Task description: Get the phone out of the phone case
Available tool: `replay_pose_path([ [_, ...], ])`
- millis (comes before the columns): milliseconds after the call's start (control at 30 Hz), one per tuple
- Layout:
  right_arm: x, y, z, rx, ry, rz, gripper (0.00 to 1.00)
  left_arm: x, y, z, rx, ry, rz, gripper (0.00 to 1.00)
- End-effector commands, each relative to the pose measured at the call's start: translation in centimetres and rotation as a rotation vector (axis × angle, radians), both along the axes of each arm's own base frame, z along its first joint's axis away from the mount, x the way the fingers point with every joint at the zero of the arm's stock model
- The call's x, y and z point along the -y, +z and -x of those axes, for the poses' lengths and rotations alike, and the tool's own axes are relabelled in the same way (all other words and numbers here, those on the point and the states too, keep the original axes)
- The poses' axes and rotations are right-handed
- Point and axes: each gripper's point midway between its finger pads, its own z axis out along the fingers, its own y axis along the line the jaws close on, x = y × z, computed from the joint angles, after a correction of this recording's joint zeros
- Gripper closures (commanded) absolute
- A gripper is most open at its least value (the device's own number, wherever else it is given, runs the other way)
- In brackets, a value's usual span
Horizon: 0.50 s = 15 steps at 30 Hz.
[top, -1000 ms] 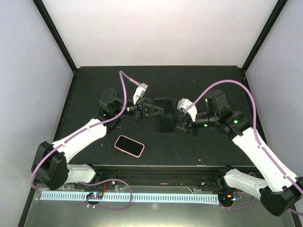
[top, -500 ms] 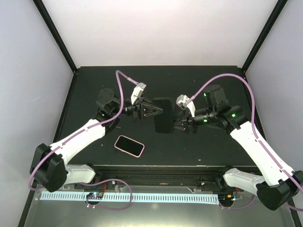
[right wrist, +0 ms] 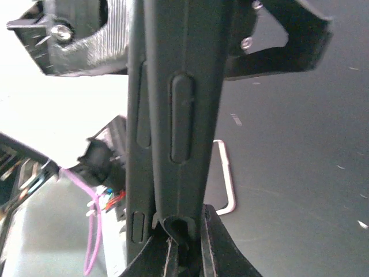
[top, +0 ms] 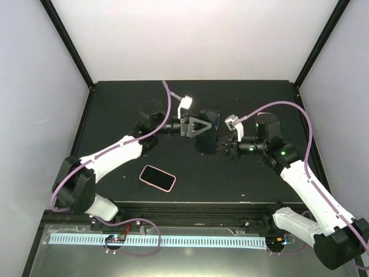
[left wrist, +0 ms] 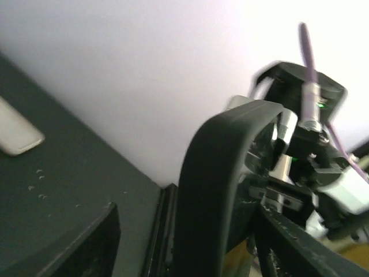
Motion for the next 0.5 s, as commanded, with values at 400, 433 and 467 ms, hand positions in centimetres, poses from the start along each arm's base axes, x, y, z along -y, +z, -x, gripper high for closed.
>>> replay_pose_path([
  [400, 5.8, -11.2, -7.1, -0.188, -0.533, 0.04, 0.99, -2.8, -12.0, -4.7, -0.021, 0.581, -0.457, 0.14],
  [433, 5.8, -11.9, -7.3, -0.194, -0.538, 0.053, 0.99, -2.3, -12.5, -3.6, 0.003, 0.563, -0.471, 0.16],
  [467, 6.1, -12.6, -7.6, -0.201, -0.562, 0.074, 0.99, -1.7, -12.9, -2.5, 0.029, 0.549, -0.484, 0.18],
])
